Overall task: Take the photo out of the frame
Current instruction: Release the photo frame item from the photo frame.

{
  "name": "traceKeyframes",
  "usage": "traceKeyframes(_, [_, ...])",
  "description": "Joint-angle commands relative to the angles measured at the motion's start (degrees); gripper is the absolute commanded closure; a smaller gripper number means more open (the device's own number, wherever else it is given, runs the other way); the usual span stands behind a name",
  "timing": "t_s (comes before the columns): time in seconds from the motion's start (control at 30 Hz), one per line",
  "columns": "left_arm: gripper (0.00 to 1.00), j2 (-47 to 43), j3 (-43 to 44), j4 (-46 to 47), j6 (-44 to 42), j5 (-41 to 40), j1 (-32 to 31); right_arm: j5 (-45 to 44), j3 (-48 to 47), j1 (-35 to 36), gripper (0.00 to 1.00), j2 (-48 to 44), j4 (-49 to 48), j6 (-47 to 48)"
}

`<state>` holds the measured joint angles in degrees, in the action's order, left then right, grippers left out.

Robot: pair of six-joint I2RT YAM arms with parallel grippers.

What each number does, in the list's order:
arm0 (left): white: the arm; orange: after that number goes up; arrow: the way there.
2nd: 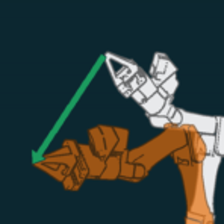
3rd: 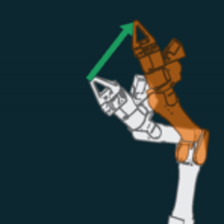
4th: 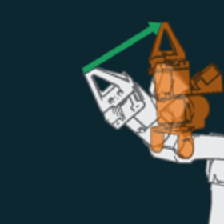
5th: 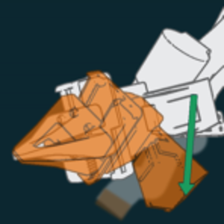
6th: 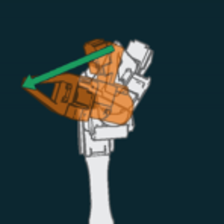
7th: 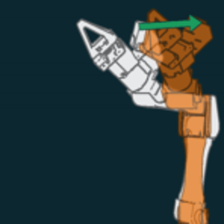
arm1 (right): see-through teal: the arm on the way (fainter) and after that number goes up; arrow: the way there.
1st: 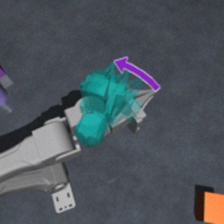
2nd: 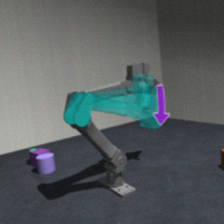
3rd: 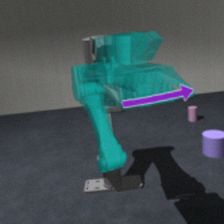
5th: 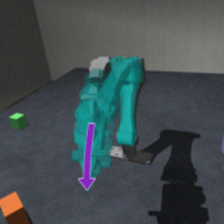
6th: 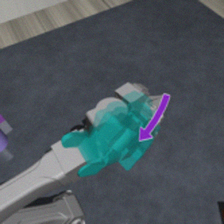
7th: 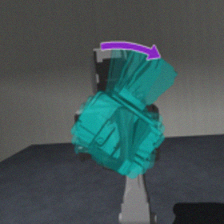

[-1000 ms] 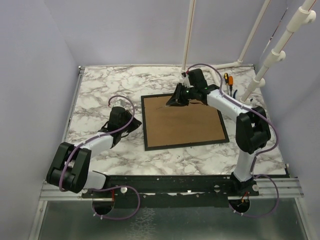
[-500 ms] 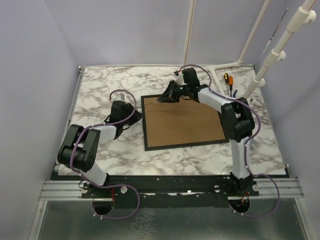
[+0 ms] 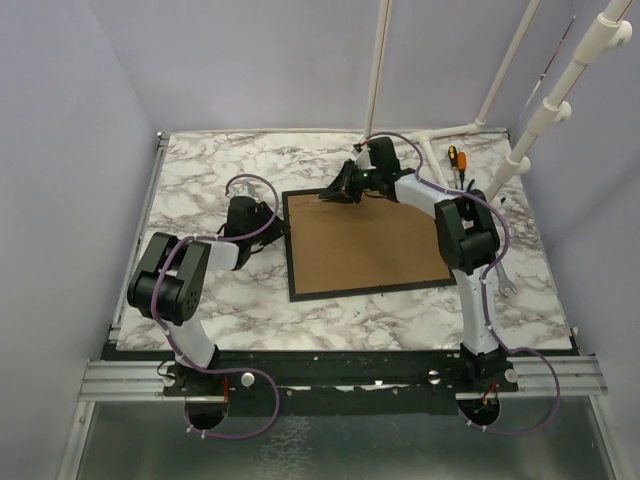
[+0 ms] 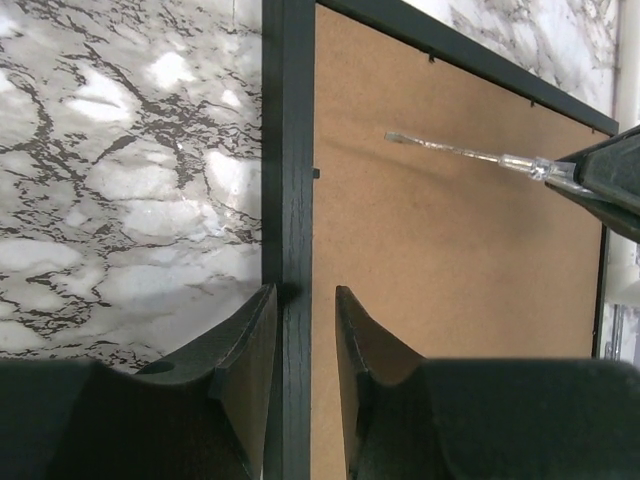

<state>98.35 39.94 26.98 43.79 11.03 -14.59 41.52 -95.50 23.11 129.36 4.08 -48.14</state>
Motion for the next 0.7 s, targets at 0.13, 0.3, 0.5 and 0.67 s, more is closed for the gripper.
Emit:
traceKeyframes(0.13, [0.69, 2.24, 1.63, 1.36, -0.91, 1.17, 1.29, 1.89, -3.35, -0.26, 1.0, 4.06, 0.23, -0.7])
traceKeyframes(0.3, [0.71, 3.8, 2.06, 2.37, -0.56, 2.22, 1.81, 2.13, -3.09, -0.26, 0.99, 4.96, 0.44, -0.94])
traceKeyframes(0.5, [0.74, 5.35, 2.66, 3.59, -0.77, 3.8, 1.95, 2.81, -1.57, -0.19, 0.99, 4.91, 0.3, -1.62])
traceKeyframes(0.67, [0.78, 5.69, 2.77, 4.1, -1.06, 4.5, 2.11, 3.77, -1.63, -0.17, 0.99, 5.24, 2.05, -2.56])
